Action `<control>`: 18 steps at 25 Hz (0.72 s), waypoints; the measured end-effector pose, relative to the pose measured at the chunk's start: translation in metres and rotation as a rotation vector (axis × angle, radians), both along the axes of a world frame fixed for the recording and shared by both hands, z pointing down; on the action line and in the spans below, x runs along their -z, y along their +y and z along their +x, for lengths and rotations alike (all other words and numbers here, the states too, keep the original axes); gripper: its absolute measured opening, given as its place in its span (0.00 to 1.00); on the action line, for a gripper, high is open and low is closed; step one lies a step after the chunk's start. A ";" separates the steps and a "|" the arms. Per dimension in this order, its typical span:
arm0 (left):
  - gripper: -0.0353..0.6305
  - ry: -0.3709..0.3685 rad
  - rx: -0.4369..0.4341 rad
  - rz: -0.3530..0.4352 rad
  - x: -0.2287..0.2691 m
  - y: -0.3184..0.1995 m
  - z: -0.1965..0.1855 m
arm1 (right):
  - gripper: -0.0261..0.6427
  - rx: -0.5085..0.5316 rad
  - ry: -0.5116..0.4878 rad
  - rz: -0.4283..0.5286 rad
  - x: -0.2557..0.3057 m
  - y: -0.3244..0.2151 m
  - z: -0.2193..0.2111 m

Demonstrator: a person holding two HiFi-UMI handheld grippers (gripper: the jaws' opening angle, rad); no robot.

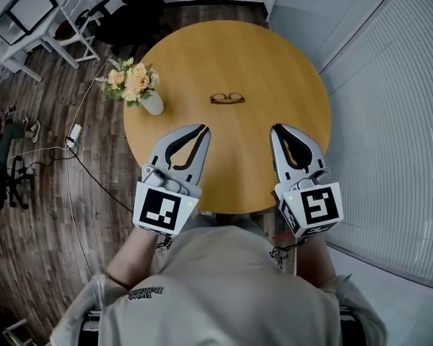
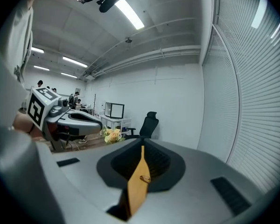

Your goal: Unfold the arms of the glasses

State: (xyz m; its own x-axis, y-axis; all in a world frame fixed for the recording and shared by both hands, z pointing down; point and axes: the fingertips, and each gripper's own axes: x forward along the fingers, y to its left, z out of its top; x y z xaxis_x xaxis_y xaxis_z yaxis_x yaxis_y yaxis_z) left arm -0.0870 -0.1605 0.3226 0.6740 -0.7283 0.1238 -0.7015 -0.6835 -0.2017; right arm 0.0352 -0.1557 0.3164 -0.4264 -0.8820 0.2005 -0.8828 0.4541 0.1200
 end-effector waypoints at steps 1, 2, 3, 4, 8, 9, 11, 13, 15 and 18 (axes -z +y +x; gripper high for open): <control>0.10 -0.005 0.009 -0.002 -0.002 -0.002 0.003 | 0.09 0.006 -0.004 0.000 -0.002 -0.003 0.004; 0.10 -0.008 0.021 -0.009 -0.003 -0.003 0.005 | 0.09 0.010 -0.010 -0.002 -0.004 -0.006 0.007; 0.10 -0.015 0.032 -0.013 -0.005 -0.005 0.008 | 0.09 0.016 -0.017 -0.005 -0.007 -0.009 0.011; 0.10 -0.026 0.039 -0.013 -0.007 -0.006 0.011 | 0.09 0.021 -0.026 -0.008 -0.009 -0.012 0.015; 0.10 -0.059 0.080 -0.005 -0.009 -0.010 0.017 | 0.09 0.050 -0.040 -0.023 -0.015 -0.018 0.027; 0.10 -0.060 0.087 -0.010 -0.010 -0.011 0.019 | 0.09 0.057 -0.041 -0.027 -0.016 -0.020 0.029; 0.10 -0.072 0.084 -0.026 -0.015 -0.012 0.023 | 0.09 0.067 -0.043 -0.033 -0.019 -0.023 0.031; 0.10 -0.093 0.080 -0.031 -0.017 -0.013 0.030 | 0.09 0.070 -0.039 -0.030 -0.021 -0.025 0.036; 0.10 -0.090 0.097 -0.033 -0.015 -0.017 0.037 | 0.09 0.073 -0.032 -0.023 -0.025 -0.030 0.041; 0.10 -0.118 0.105 -0.017 -0.020 -0.031 0.047 | 0.09 0.081 -0.029 -0.026 -0.032 -0.042 0.048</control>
State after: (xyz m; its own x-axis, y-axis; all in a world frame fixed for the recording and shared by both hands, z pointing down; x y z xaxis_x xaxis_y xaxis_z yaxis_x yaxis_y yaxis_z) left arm -0.0396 -0.1914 0.3429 0.5742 -0.7911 0.2110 -0.7415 -0.6117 -0.2757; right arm 0.0829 -0.1976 0.3486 -0.5022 -0.8389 0.2098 -0.8458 0.5270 0.0825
